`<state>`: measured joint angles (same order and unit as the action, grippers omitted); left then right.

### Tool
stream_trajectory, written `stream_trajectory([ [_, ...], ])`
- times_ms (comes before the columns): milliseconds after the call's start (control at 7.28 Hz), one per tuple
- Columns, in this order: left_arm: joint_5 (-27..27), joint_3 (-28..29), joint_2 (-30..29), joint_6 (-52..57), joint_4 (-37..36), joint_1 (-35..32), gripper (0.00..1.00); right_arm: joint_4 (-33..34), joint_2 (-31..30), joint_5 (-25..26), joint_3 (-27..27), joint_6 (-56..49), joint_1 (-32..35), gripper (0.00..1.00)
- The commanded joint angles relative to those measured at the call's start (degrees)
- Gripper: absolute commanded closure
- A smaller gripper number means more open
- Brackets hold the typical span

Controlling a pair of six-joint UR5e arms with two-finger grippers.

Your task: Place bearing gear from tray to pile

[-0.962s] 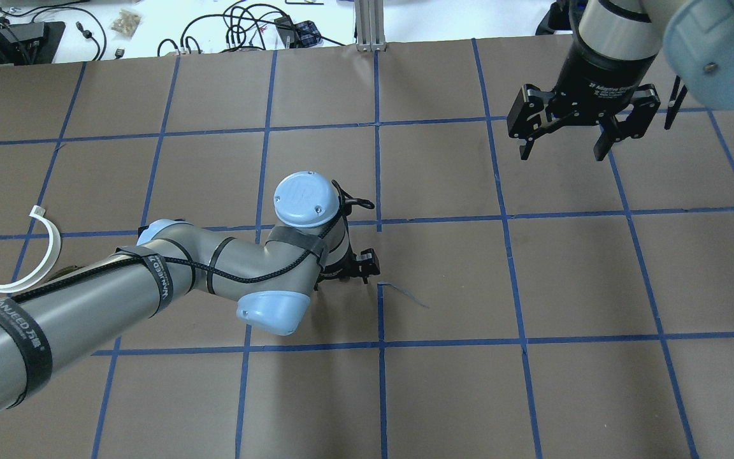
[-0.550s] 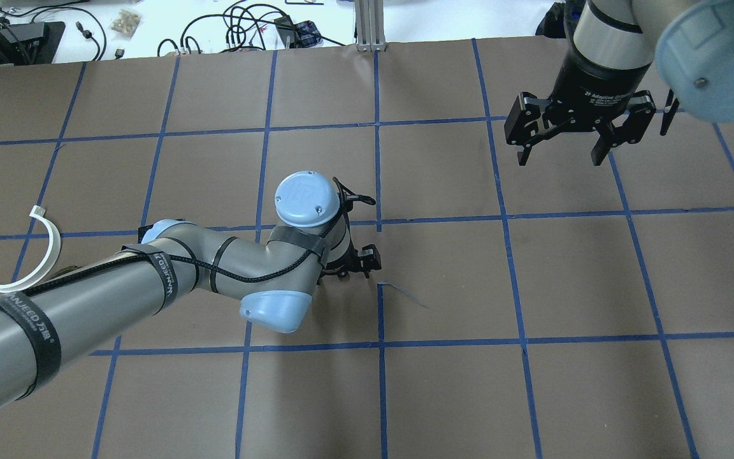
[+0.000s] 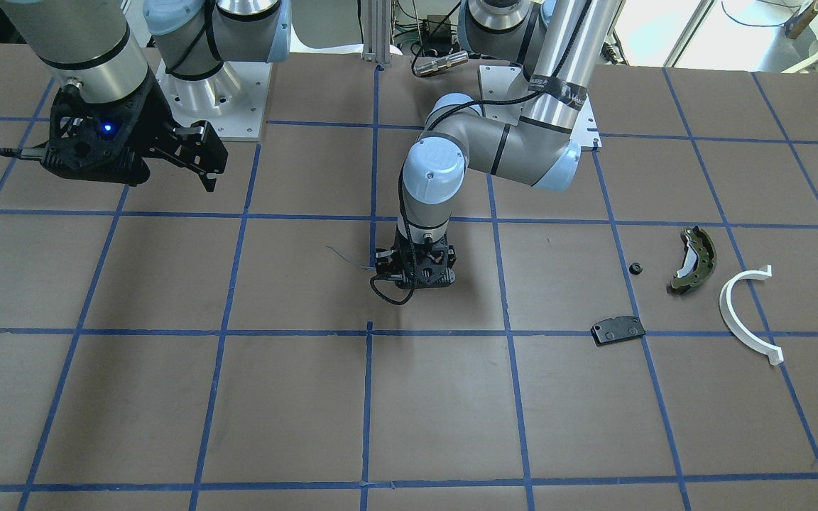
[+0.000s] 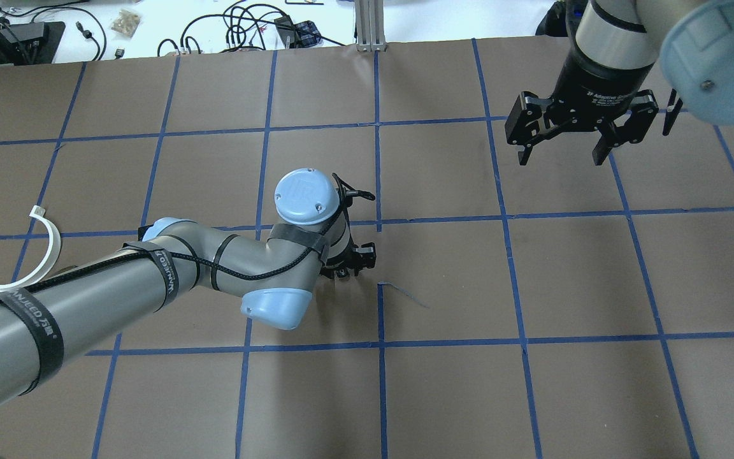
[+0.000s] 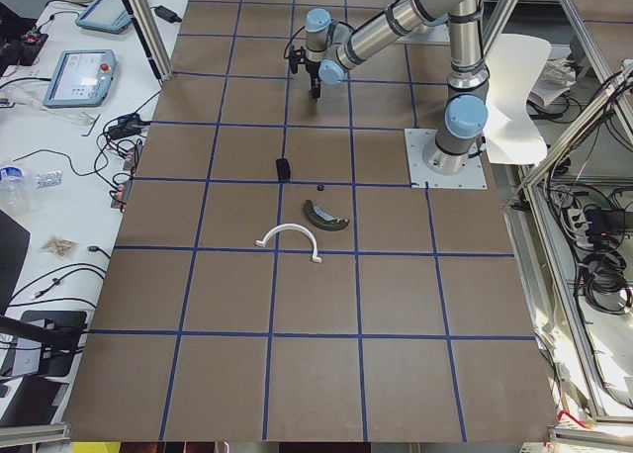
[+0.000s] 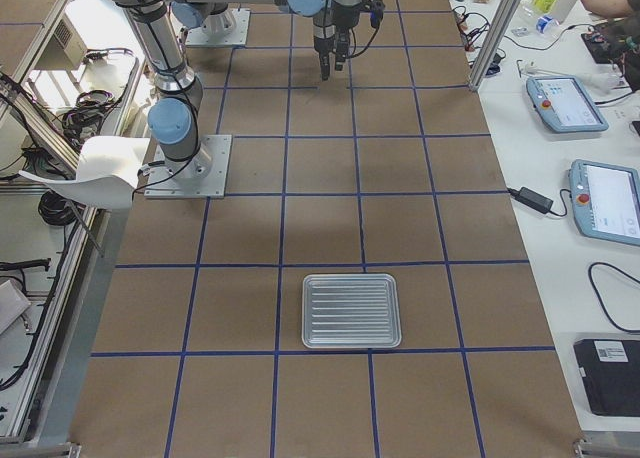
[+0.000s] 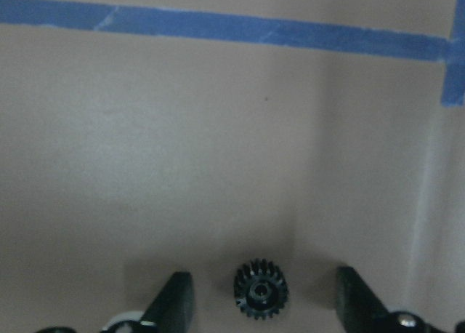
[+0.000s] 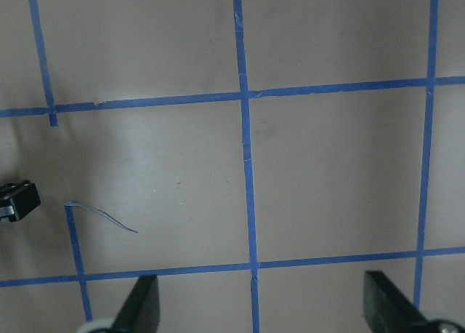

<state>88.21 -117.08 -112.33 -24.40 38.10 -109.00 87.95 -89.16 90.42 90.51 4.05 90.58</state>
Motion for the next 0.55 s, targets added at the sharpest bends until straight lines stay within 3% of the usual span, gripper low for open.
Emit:
stream_trajectory([
  [0,1.5,0.4,0.3,-0.1,0.0,0.0,1.0,-0.1,-0.1,-0.1,0.0,-0.7,-0.5,0.0],
  [412,2.1,2.2,3.4,3.5,4.9,3.5,1.0,-0.3,-0.1,-0.2,0.1,-0.5,-0.4,0.0],
])
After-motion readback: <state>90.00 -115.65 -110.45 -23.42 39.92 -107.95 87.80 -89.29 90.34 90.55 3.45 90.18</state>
